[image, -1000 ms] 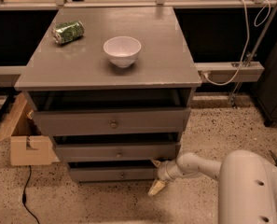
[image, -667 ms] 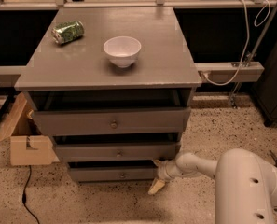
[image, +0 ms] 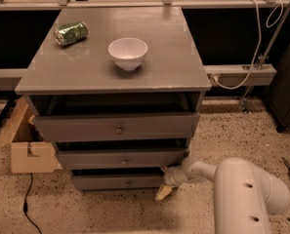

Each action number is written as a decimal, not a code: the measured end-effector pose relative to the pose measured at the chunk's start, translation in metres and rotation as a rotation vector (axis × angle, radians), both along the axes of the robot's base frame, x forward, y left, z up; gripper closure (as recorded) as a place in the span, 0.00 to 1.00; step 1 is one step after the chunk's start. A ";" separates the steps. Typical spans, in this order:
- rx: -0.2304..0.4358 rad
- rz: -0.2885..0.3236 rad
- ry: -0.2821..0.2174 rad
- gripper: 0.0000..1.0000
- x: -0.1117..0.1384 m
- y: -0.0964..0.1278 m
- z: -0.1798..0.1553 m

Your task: Open bottom drawer

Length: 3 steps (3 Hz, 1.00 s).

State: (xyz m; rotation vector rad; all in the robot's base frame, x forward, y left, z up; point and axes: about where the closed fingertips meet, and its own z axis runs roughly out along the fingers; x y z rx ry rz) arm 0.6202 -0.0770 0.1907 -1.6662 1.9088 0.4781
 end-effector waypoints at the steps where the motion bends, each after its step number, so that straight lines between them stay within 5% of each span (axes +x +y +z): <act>1: -0.010 -0.004 0.024 0.18 0.003 0.002 -0.015; 3: -0.039 -0.031 0.036 0.73 -0.019 -0.003 -0.015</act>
Offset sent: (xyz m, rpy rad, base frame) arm -0.0166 -0.0034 -0.0311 -0.0728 0.0638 -0.0489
